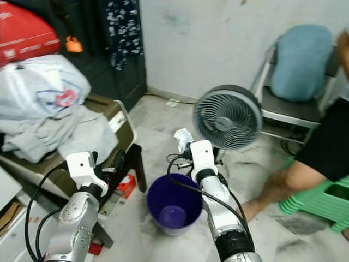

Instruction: Clean up the room

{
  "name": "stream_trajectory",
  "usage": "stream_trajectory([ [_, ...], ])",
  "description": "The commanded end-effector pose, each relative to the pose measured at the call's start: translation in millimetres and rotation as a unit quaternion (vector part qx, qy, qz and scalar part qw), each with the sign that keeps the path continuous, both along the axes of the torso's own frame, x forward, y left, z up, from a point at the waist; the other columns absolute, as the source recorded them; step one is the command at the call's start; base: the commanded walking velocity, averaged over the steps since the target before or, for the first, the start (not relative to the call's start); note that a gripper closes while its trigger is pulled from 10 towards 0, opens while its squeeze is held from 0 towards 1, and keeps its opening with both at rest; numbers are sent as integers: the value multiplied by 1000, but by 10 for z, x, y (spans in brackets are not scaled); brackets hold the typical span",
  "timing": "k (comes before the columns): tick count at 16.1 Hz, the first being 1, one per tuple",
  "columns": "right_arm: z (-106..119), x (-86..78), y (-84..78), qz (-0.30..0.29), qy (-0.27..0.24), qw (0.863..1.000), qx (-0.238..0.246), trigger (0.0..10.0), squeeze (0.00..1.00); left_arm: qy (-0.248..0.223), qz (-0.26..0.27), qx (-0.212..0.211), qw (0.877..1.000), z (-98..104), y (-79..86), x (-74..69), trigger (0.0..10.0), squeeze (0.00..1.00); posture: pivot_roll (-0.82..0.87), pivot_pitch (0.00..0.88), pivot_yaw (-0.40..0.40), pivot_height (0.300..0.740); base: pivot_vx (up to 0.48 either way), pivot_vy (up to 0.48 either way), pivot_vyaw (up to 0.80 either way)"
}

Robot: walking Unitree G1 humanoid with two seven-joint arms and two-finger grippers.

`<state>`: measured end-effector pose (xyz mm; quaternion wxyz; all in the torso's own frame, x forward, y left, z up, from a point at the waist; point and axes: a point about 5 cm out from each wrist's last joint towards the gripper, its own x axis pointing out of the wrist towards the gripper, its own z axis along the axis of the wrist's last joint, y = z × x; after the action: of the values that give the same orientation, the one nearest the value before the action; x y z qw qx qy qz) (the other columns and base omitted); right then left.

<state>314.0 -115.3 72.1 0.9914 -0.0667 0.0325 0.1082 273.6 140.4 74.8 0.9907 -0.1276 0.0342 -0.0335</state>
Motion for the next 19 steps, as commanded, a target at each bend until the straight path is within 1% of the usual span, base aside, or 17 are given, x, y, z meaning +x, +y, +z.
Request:
stream_trajectory([
  [1, 3, 12, -13, -4, 3, 1000, 3, 10000, 0, 1, -2, 0, 1000, 12, -10, 13, 10000, 0, -57, 0, -25, 740, 0, 262, 0],
  [4, 3, 13, -13, -4, 3, 1000, 3, 10000, 0, 0, -3, 0, 1000, 11, -11, 14, 10000, 0, -57, 0, -25, 740, 0, 263, 0],
  [12, -5, 16, -8, -3, 5, 1000, 3, 10000, 0, -1, -4, -1, 1000, 14, -13, 19, 10000, 0, -57, 0, -24, 740, 0, 0, 0],
  [19, -8, 15, -9, -3, 6, 1000, 2, 10000, 0, 1, -5, 0, 1000, 8, -18, 20, 10000, 0, -57, 0, -24, 740, -372, 298, 0],
])
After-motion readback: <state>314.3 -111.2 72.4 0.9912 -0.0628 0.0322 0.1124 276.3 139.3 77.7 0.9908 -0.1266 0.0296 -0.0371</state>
